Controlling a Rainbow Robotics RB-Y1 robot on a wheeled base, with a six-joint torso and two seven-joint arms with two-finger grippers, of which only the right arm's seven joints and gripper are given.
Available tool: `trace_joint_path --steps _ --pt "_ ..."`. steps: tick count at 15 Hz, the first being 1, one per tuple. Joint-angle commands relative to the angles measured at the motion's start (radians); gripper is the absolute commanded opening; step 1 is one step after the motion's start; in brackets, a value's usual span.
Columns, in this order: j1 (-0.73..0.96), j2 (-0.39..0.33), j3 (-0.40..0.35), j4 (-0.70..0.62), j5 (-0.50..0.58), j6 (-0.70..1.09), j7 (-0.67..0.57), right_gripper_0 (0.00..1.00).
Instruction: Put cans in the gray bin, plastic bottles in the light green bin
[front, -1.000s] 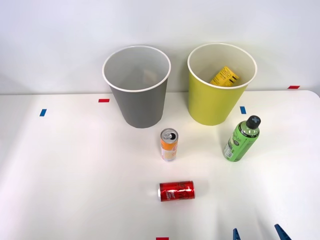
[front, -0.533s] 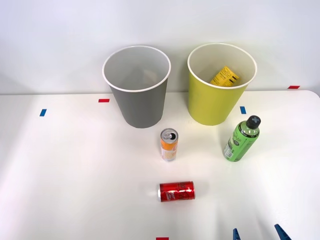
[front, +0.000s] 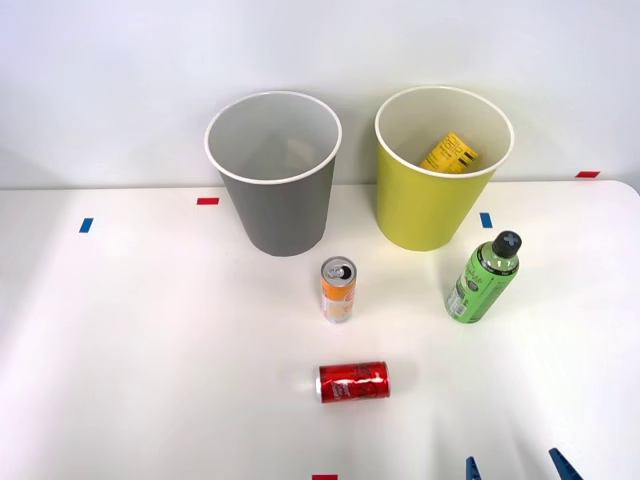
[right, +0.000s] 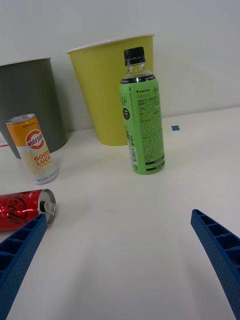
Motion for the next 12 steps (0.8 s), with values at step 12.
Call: trace_joint_path --steps 12 --pt "-0.014 0.009 0.006 -0.021 -0.043 0.006 0.080 1.00"
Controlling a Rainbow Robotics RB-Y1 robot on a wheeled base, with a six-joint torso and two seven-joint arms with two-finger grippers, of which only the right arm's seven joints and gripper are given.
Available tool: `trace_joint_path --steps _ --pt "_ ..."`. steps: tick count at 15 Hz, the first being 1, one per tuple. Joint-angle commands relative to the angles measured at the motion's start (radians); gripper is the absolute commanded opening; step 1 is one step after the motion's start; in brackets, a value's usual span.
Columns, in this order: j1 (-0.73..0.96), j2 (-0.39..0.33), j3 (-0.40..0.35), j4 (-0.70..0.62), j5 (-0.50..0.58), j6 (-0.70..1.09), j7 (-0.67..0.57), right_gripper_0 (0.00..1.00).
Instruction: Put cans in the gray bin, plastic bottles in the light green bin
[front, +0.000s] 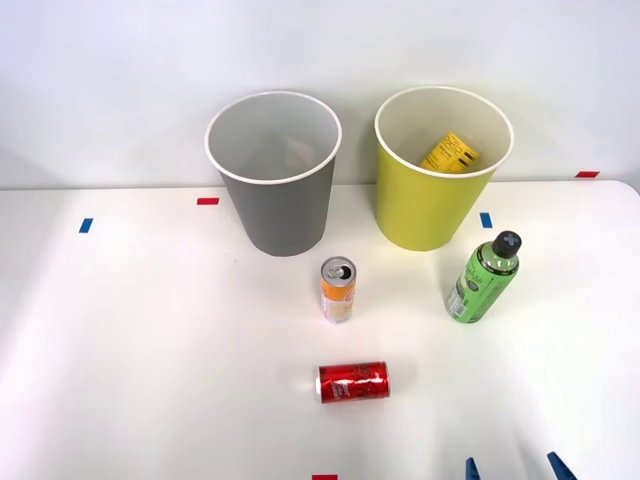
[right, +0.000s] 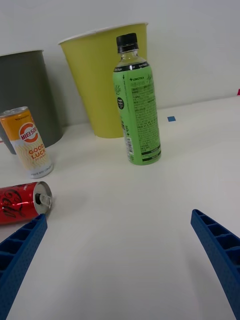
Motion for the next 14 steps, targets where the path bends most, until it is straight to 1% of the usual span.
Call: trace_joint_path --steps 1,3,5,8,11,14 --pt "-0.001 0.002 -0.002 -0.073 -0.030 0.039 0.118 1.00" --pt "-0.009 0.002 0.007 -0.133 -0.078 0.131 0.193 1.00" --pt "-0.053 0.016 0.018 -0.142 -0.125 0.153 0.235 1.00" --pt "-0.112 0.040 0.013 -0.122 -0.133 0.157 0.235 1.00" --pt "-0.173 0.068 -0.007 -0.122 -0.129 0.231 0.235 1.00" --pt "-0.251 0.115 -0.030 -0.122 -0.121 0.299 0.236 1.00"
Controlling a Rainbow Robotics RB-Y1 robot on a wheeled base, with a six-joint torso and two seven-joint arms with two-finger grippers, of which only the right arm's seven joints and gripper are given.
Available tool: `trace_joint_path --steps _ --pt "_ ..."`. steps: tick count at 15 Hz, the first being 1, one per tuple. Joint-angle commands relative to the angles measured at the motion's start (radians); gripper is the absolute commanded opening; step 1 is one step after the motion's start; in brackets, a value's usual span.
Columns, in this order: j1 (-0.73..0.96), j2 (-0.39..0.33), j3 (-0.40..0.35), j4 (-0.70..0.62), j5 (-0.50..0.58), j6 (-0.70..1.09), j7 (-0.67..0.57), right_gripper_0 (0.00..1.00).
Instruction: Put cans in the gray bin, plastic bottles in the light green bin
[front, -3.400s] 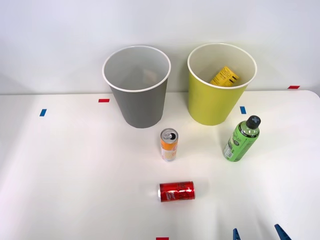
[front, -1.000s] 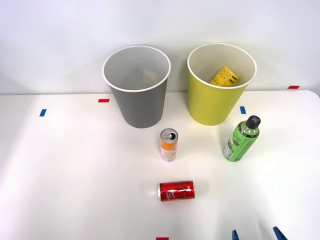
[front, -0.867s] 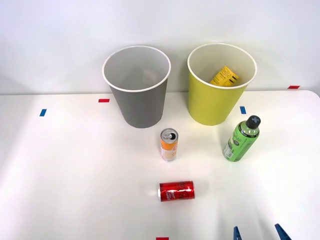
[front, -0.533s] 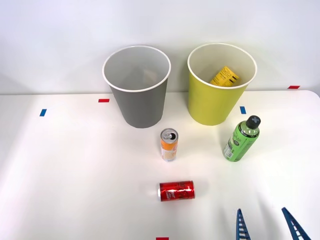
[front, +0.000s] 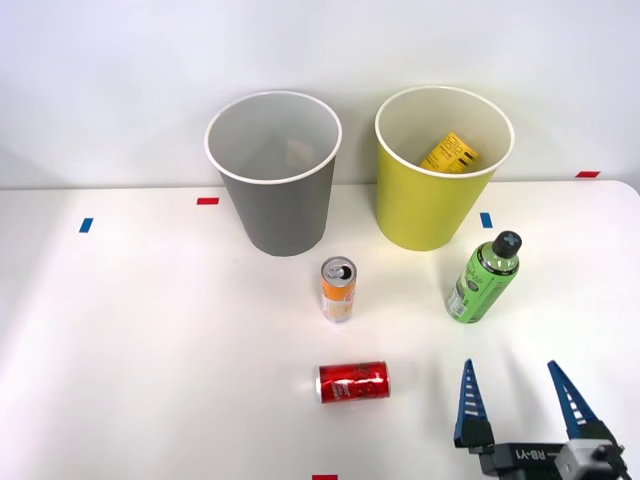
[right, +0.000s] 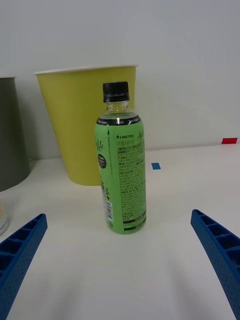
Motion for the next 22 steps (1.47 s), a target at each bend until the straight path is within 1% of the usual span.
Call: trace_joint_path --steps 1,3,6,10,18,20,22 --pt "-0.075 0.047 -0.022 0.002 0.006 0.066 0.003 1.00" --pt "-0.126 0.073 -0.045 0.002 0.009 0.112 0.006 1.00" --pt "-0.175 0.085 -0.057 0.002 0.006 0.147 0.007 1.00" --pt "-0.213 0.088 -0.071 0.002 0.006 0.181 0.007 1.00" --pt "-0.314 0.094 -0.117 0.002 0.011 0.308 0.018 1.00" --pt "-0.351 0.099 -0.131 0.035 0.008 0.321 0.020 1.00" --pt "-0.403 0.102 -0.148 0.115 0.002 0.275 0.015 1.00"
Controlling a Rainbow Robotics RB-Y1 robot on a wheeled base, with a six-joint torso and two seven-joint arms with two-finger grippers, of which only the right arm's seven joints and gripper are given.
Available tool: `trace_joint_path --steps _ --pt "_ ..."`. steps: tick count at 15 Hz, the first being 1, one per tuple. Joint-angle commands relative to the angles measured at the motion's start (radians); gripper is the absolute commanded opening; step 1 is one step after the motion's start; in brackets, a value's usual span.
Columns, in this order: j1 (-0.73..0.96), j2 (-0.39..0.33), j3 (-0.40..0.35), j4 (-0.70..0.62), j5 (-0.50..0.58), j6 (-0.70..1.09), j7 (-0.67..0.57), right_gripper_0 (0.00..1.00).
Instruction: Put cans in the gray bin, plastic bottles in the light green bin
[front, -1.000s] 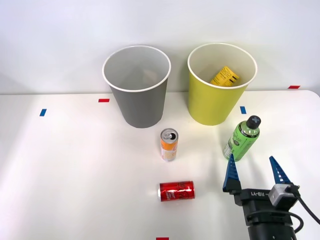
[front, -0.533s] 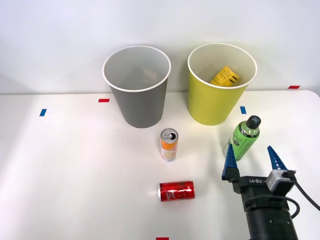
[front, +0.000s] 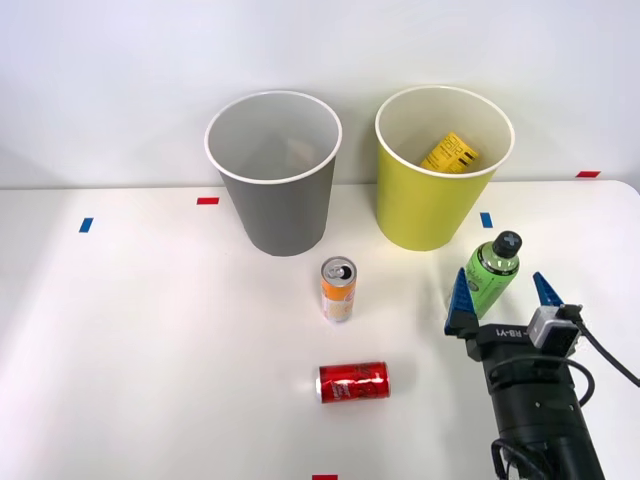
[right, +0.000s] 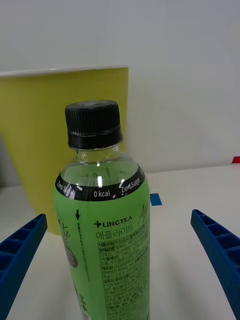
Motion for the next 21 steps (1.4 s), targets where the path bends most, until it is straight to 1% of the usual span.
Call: trace_joint_path --steps 1,5,9,10,11,17,19,21 --pt "-0.067 0.003 -0.020 0.080 -0.006 -0.045 -0.002 1.00" --pt "-0.102 -0.012 -0.025 0.080 -0.003 -0.038 0.001 1.00" --pt "-0.110 -0.012 -0.026 0.080 0.003 -0.019 0.008 1.00" --pt "-0.110 -0.012 -0.026 0.082 0.008 -0.019 0.015 0.72" --pt "-0.110 -0.012 -0.026 0.080 0.011 -0.019 0.020 0.00" --pt "-0.091 0.002 -0.028 0.072 0.020 -0.024 0.026 0.00" --pt "-0.042 -0.004 -0.011 0.025 0.022 -0.024 0.020 0.00" --pt "0.030 -0.020 0.029 -0.052 0.022 -0.004 0.009 0.00"
